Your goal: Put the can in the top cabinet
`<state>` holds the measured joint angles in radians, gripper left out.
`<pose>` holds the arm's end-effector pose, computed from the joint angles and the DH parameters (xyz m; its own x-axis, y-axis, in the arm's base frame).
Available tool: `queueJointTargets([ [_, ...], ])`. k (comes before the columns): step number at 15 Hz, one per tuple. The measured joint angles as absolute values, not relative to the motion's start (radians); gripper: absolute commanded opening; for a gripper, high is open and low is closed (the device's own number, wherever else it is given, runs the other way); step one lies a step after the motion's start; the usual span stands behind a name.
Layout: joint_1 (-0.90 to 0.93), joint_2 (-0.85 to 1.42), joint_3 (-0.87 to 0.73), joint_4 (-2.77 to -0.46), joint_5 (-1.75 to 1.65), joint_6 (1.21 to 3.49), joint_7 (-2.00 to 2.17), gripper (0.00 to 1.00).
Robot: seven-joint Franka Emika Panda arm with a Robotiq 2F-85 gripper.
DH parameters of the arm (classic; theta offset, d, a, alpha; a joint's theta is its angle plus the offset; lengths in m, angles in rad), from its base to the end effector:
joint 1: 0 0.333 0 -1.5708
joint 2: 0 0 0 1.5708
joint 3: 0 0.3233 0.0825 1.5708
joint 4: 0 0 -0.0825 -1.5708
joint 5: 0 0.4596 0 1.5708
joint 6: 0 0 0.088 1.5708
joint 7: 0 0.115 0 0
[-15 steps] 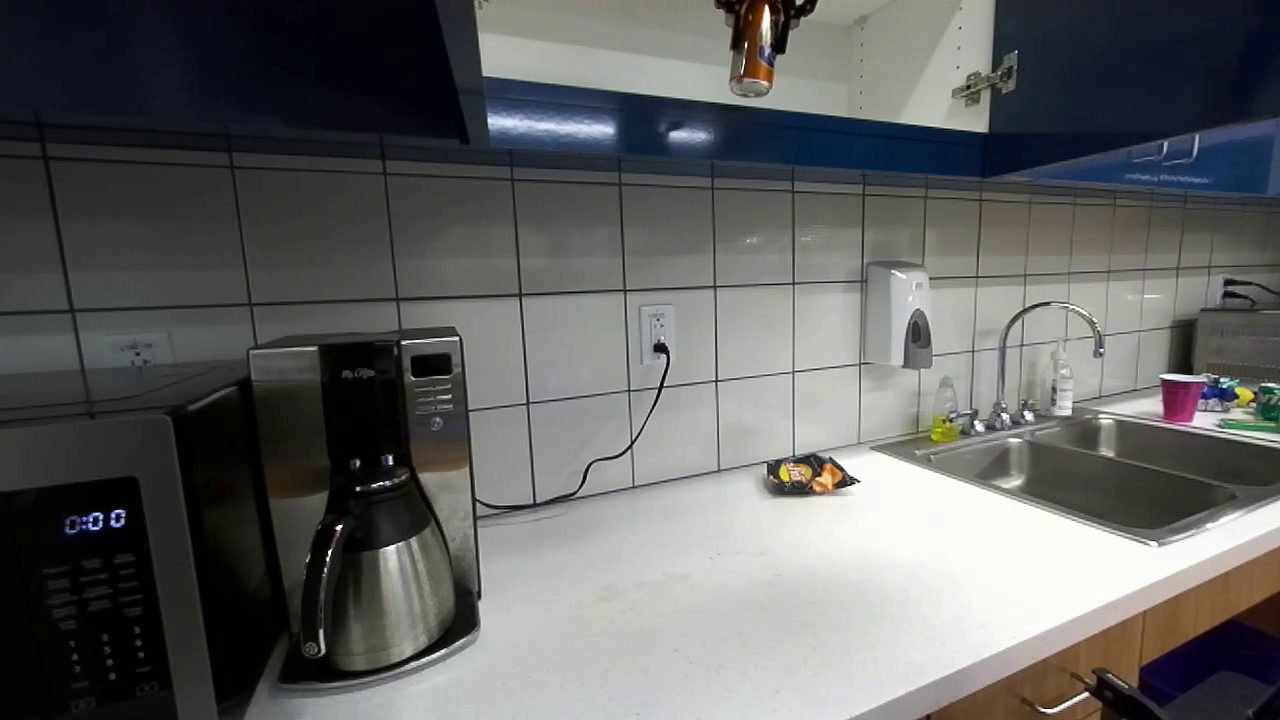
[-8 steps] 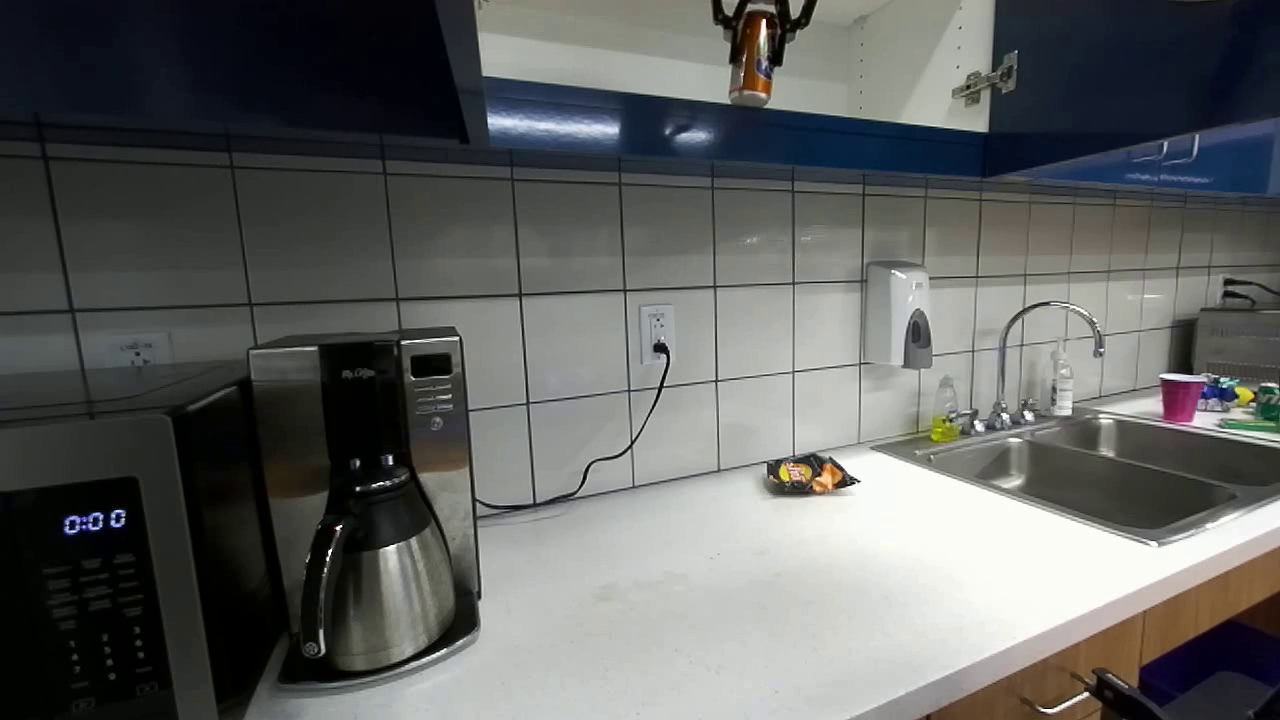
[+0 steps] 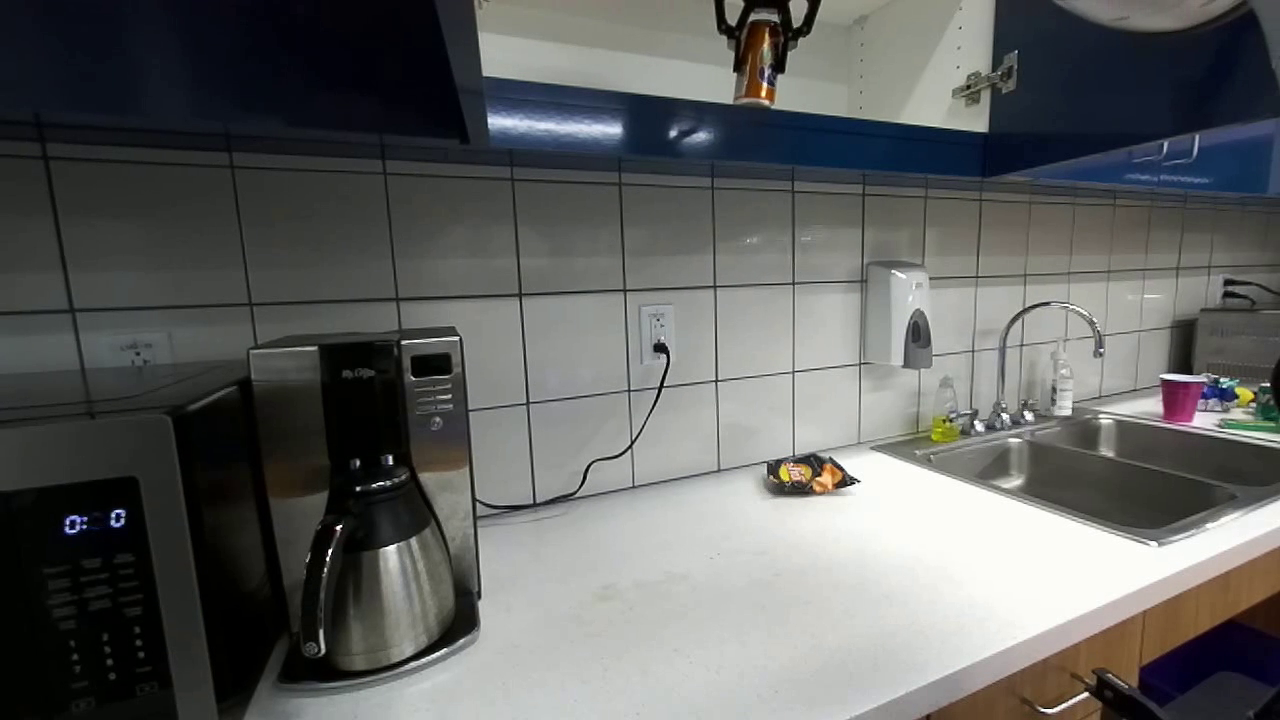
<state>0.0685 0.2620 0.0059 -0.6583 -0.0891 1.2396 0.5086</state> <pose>0.5978 0.0313 0.8867 0.8380 -0.4499 0.3088 -0.4442 -0.8911 -0.0928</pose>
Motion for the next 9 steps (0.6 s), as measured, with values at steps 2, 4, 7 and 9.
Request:
queueJointTargets([
  [2, 0.069, 0.275, 0.000, -0.640, -0.089, 1.239, 0.509, 0.35],
  [4, 0.069, 0.286, -0.006, -0.625, -0.089, 1.239, 0.511, 0.45],
  [7, 0.068, 0.300, -0.014, -0.606, -0.089, 1.239, 0.513, 0.88],
  [9, 0.069, 0.309, -0.018, -0.600, -0.089, 1.238, 0.521, 1.00],
])
